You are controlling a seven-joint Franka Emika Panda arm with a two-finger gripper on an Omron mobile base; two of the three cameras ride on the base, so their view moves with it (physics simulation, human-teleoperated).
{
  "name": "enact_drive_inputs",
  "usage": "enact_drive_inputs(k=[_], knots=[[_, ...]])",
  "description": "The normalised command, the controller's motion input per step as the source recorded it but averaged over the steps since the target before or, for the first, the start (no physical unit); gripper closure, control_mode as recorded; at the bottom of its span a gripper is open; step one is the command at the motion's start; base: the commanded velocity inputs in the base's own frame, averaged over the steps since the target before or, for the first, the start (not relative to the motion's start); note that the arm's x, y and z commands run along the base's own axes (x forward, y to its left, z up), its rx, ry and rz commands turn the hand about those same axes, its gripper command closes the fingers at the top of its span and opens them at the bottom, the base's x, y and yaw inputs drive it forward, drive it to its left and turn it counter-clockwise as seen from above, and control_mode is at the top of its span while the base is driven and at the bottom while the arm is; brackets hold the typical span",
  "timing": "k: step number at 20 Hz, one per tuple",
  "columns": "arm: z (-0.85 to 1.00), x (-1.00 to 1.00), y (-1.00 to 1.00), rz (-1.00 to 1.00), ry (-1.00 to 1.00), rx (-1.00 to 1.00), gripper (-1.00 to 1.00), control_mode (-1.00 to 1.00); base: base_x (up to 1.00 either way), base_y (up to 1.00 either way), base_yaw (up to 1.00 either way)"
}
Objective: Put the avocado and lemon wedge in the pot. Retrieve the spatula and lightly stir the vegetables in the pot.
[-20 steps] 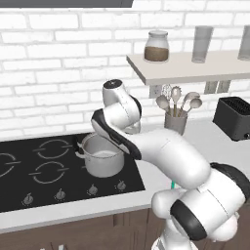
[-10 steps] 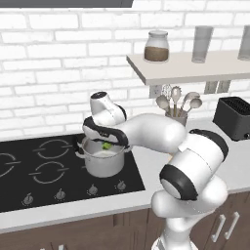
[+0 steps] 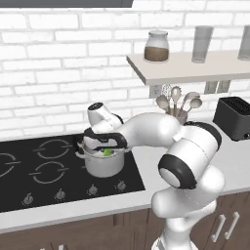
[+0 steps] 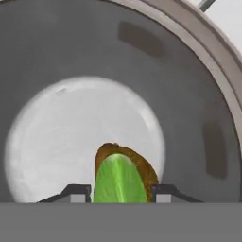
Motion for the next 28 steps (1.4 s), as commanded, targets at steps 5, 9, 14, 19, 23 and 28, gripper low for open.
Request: enact_drive_inputs(k=[5, 9, 14, 19, 23, 28], knots=[[0.60, 0.00, 0.00, 0.01, -0.10, 0.00, -1.00, -1.00, 0.00, 0.00, 0.00], [0.98, -0.10, -0.12, 0.04, -0.06, 0.02, -1.00, -1.00, 0.00, 0.00, 0.00], [0.95, -0.32, -0.53, 0.13, 0.00, 0.06, -1.00, -1.00, 0.00, 0.00, 0.00], [0.42, -0.11, -0.71, 0.28, 0.07, 0.00, -1.00, -1.00, 0.00, 0.00, 0.00], [0.02, -0.16, -0.64, 0.52, 0.06, -0.10, -1.00, -1.00, 0.00, 0.00, 0.00], [0.00, -0.06, -0.43, 0.64, 0.11, -0.16, -1.00, -1.00, 0.00, 0.00, 0.00]])
